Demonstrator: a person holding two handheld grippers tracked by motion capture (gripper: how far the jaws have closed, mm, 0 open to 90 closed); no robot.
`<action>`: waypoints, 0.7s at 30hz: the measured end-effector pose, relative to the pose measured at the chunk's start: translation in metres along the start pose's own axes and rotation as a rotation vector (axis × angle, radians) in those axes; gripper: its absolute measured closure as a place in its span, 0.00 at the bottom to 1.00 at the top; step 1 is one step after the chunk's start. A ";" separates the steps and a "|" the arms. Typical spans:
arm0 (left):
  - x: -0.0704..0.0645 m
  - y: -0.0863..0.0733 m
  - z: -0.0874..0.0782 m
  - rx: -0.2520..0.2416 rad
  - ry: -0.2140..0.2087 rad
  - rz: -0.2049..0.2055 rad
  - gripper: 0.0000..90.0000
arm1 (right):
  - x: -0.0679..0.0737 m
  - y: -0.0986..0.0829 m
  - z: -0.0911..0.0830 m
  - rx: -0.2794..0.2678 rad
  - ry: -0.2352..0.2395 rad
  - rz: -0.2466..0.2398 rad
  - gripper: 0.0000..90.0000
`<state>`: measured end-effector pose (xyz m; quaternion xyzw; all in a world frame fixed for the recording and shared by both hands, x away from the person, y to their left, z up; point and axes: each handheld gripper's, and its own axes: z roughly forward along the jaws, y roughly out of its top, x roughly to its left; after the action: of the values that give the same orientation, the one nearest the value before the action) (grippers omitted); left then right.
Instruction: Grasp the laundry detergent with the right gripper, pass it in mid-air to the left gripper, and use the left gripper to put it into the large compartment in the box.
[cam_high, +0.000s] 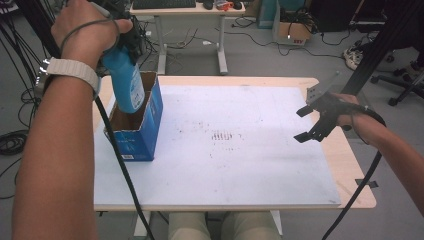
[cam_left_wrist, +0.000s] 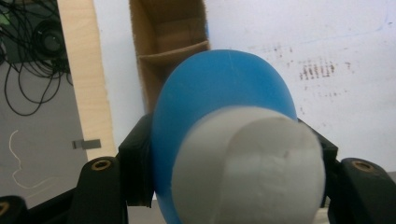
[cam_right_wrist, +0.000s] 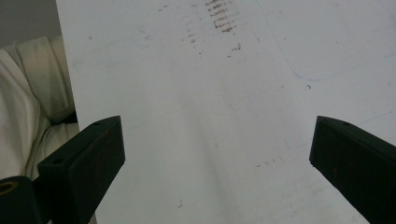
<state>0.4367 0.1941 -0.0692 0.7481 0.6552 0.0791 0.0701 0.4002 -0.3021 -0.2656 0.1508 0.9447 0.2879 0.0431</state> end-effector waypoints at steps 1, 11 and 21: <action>0.005 0.000 0.005 0.001 -0.001 -0.010 0.42 | -0.001 0.000 -0.002 0.037 0.001 -0.003 0.04; 0.021 -0.001 0.029 -0.001 -0.011 -0.032 0.42 | -0.001 -0.002 0.000 0.043 -0.003 0.039 0.04; 0.030 -0.002 0.057 -0.007 -0.007 -0.026 0.42 | 0.000 -0.004 0.005 0.022 -0.007 0.066 0.04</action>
<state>0.4508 0.2244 -0.1245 0.7395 0.6643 0.0779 0.0760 0.4003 -0.3030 -0.2725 0.1834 0.9422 0.2780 0.0353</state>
